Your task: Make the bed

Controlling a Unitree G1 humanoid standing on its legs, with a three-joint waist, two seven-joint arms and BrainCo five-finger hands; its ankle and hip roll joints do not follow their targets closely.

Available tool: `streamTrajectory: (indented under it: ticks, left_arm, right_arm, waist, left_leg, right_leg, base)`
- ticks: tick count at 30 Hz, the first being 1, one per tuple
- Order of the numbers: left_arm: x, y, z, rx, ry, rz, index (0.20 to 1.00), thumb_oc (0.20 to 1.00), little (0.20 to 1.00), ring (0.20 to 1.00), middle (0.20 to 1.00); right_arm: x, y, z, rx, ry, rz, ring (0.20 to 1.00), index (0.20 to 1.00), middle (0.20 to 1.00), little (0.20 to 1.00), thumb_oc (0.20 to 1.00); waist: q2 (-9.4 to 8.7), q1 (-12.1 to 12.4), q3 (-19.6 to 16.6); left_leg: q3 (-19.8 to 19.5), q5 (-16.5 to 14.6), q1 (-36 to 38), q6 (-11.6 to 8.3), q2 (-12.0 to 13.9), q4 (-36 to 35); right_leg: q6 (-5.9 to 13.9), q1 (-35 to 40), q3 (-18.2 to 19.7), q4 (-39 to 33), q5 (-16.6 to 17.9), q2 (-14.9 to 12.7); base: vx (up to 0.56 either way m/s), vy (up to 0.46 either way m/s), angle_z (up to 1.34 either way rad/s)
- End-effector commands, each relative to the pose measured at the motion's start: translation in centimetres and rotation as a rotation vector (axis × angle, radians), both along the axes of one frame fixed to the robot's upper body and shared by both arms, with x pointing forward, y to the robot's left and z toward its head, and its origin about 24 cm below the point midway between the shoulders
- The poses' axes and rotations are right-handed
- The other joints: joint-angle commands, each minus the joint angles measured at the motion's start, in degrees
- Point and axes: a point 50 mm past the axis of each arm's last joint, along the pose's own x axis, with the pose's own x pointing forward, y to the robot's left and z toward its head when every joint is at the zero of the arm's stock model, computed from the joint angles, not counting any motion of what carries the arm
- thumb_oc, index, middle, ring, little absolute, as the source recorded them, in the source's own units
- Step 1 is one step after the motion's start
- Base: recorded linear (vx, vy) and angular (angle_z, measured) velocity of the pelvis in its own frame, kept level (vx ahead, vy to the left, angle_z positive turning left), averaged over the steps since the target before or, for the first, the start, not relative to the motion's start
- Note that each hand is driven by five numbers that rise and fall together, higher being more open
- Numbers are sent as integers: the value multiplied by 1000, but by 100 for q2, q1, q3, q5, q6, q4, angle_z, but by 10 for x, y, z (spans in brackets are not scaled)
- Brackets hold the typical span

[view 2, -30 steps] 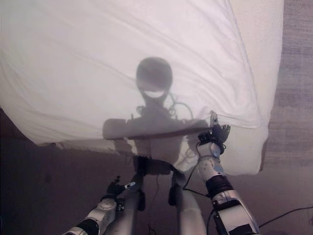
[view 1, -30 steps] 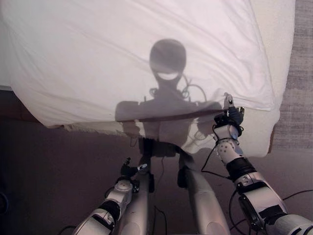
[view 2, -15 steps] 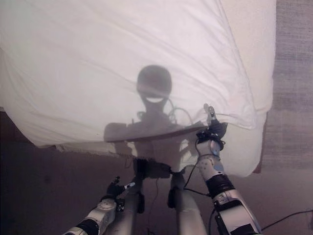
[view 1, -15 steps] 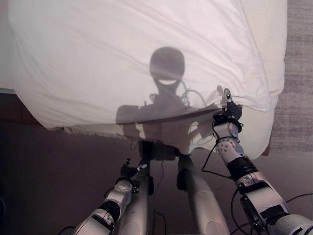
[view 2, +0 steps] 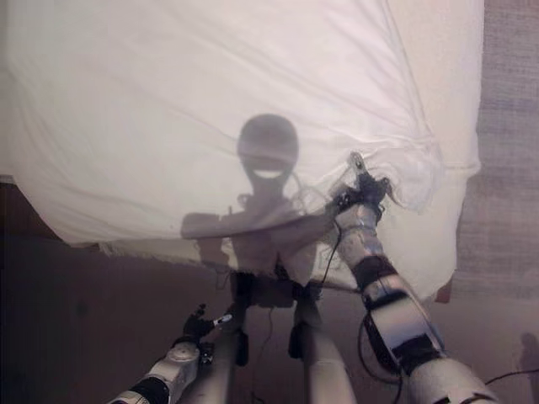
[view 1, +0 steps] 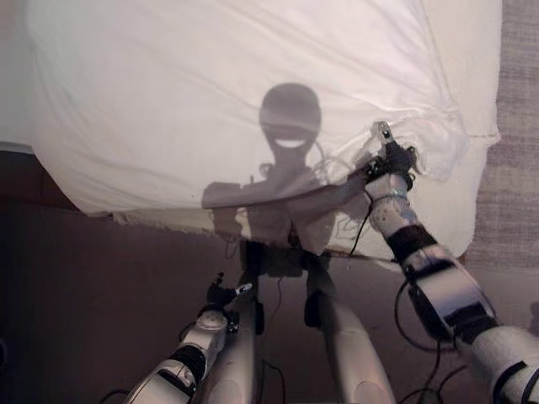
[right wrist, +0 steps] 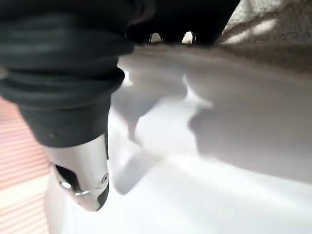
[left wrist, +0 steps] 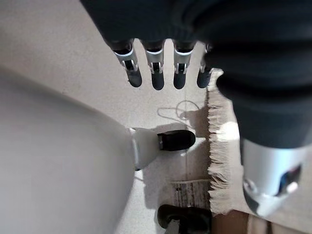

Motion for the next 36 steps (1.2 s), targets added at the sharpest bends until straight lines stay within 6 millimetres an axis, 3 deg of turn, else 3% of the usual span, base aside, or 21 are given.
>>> streamTrajectory:
  ticks: [1, 5, 6, 7, 15, 19, 21, 22, 23, 24, 29, 33, 36]
  left_arm:
    - [-7, 14, -3, 42, 15, -34, 1000, 1000, 1000, 1000, 1000]
    - [-1, 8, 3, 38, -26, -74, 1000, 1000, 1000, 1000, 1000]
    - [-1, 8, 3, 38, -26, -74, 1000, 1000, 1000, 1000, 1000]
    - [-1, 6, 3, 34, -30, -79, 1000, 1000, 1000, 1000, 1000]
    - [-4, 5, -1, 26, -5, -41, 1000, 1000, 1000, 1000, 1000]
    - [0, 5, 4, -9, -41, 1, 1000, 1000, 1000, 1000, 1000]
    - [3, 3, 7, -28, -64, 7, 1000, 1000, 1000, 1000, 1000]
    - [8, -5, 14, -78, -106, 9, 1000, 1000, 1000, 1000, 1000]
    - [8, -5, 14, -77, -106, 9, 1000, 1000, 1000, 1000, 1000]
    - [16, -14, 27, -146, -177, -5, 1000, 1000, 1000, 1000, 1000]
    - [31, -38, 68, -337, -358, -89, 1000, 1000, 1000, 1000, 1000]
    - [35, -52, 103, -529, -479, -135, 1000, 1000, 1000, 1000, 1000]
    - [37, -58, 117, -627, -520, -153, 1000, 1000, 1000, 1000, 1000]
  right_arm:
    - [3, -17, 109, -225, -212, 33, 1000, 1000, 1000, 1000, 1000]
    - [-1, -45, 111, -286, -107, -47, 1000, 1000, 1000, 1000, 1000]
    - [-1, -45, 111, -286, -108, -47, 627, 627, 627, 627, 627]
    - [-3, -53, 108, -260, -95, -84, 200, 200, 200, 200, 200]
    - [-4, -51, 91, -175, -152, -90, 200, 200, 200, 200, 200]
    - [-10, -27, 95, -211, -329, -21, 200, 200, 200, 200, 200]
    - [-15, -24, 90, -193, -370, -14, 200, 200, 200, 200, 200]
    - [-26, -17, 72, -154, -422, 7, 200, 200, 200, 200, 200]
    - [-26, -17, 71, -154, -422, 6, 200, 200, 200, 200, 200]
    - [-38, -19, 49, -145, -432, 17, 200, 200, 200, 200, 200]
    - [-69, -20, -5, -120, -380, 35, 200, 200, 200, 200, 200]
    - [-91, -11, -29, -131, -361, 98, 200, 200, 200, 200, 200]
    - [-99, -6, -38, -161, -342, 143, 200, 200, 200, 200, 200]
  waist:
    - [-336, 326, -179]
    - [-254, 423, -179]
    - [-252, 423, -177]
    - [-231, 444, -190]
    - [-314, 363, -293]
    - [-421, 172, -367]
    - [-446, 114, -404]
    - [-465, 7, -435]
    - [-467, 8, -443]
    - [-456, -88, -459]
    - [-373, -253, -509]
    - [-283, -352, -585]
    - [-262, -414, -635]
  left_leg:
    - [106, -303, 161, -110, -386, 7]
    - [10, -279, 134, -102, -414, 7]
    - [7, -279, 133, -102, -414, 7]
    - [-12, -279, 119, -91, -430, 7]
    - [1, -344, 212, -28, -470, 7]
    - [109, -419, 359, 28, -479, 7]
    - [148, -427, 381, 56, -495, 7]
    - [230, -491, 505, 116, -512, 7]
    - [230, -489, 498, 116, -513, 7]
    - [332, -572, 650, 175, -531, 7]
    - [570, -706, 980, 310, -607, 71]
    - [723, -815, 1194, 388, -682, 173]
    - [804, -891, 1349, 433, -718, 232]
  right_leg:
    - [280, 455, -4, 337, -114, -187]
    - [284, 478, -93, 335, -147, -210]
    - [284, 478, -95, 335, -147, -210]
    - [292, 500, -125, 321, -160, -218]
    - [320, 620, -49, 289, -185, -236]
    - [342, 689, 103, 315, -177, -258]
    - [346, 682, 149, 326, -153, -268]
    - [362, 735, 249, 388, -168, -291]
    - [362, 728, 249, 387, -166, -292]
    - [380, 800, 375, 457, -199, -312]
    - [431, 973, 659, 612, -239, -391]
    - [466, 1082, 841, 742, -276, -453]
    - [479, 1138, 955, 845, -308, -484]
  base:
    - [9, -19, 12]
    - [19, -12, 19]
    - [23, 14, 21]
    - [22, 26, 19]
    - [23, 46, 4]
    - [8, 90, -2]
    - [2, 94, -12]
    - [5, 77, -15]
    - [17, 161, -19]
    - [12, 125, -17]
    - [-9, 117, -29]
    - [-14, 78, -33]
    - [-14, 40, -11]
